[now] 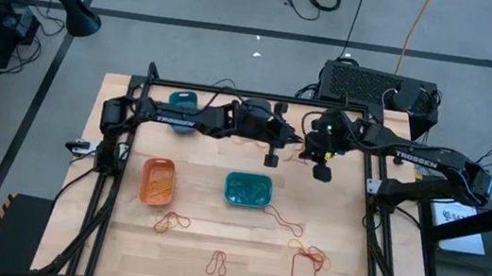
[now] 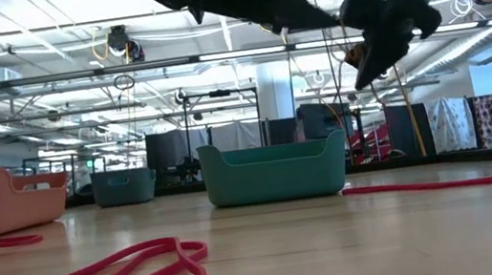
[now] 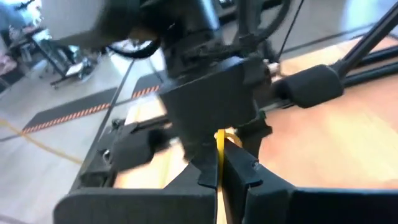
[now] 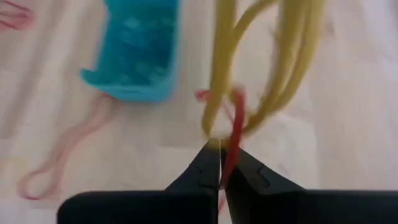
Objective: Sort rubber bands into baskets
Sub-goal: Put the yellow rubber band into the orange bin
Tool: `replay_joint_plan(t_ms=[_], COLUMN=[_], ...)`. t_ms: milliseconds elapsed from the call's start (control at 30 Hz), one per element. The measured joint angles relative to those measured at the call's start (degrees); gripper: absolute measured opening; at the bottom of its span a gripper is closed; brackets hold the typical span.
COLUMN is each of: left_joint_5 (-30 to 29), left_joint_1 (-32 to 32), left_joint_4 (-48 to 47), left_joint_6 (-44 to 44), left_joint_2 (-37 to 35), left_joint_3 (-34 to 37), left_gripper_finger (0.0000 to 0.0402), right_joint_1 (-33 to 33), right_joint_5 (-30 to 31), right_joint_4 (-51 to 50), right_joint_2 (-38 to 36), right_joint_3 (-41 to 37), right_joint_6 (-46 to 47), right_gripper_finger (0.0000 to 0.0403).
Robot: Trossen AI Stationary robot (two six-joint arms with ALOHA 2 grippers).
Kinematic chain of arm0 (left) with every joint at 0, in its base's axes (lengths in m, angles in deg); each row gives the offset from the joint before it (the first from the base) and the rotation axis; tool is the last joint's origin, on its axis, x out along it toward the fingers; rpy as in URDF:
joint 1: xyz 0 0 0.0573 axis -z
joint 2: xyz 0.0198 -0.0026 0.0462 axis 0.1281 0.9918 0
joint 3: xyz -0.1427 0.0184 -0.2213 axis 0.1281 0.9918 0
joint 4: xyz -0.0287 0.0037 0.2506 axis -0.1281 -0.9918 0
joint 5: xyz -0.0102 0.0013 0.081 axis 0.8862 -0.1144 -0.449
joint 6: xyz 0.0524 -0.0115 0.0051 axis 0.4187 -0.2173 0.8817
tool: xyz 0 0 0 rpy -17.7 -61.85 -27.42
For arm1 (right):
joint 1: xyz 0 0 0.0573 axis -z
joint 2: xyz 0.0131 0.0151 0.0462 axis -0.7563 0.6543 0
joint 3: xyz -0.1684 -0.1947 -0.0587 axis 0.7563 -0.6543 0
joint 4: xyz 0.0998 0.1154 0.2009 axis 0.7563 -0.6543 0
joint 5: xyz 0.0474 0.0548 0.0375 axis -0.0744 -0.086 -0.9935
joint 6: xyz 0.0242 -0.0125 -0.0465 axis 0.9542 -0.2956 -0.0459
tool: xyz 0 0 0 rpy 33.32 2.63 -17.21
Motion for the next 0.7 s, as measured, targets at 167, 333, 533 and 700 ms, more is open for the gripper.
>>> replay_joint_plan(t_ms=[167,333,533,700], left_joint_5=[-4.99,-9.37,-14.41,-15.01], left_joint_1=[-1.08,-2.03,-2.56,-2.59], left_joint_4=[-8.47,-14.42,-20.73,-22.89], left_joint_6=[2.16,3.46,6.21,6.33], left_joint_2=[-0.11,-0.24,-0.24,-0.24], left_joint_3=[-0.03,-0.02,-0.02,-0.02], left_gripper_finger=[0.001,0.0012,0.0013,0.0014], right_joint_1=[0.77,2.02,3.2,4.21], right_joint_5=[9.71,17.12,23.29,23.3], right_joint_4=[-3.24,-5.11,-6.67,-6.66], right_joint_2=[-0.02,-0.04,-0.06,-0.07], right_joint_3=[0.0,0.0,0.01,0.0], right_joint_6=[1.04,2.47,3.79,3.73], right_gripper_finger=[0.0003,0.0001,0.0001,0.0])
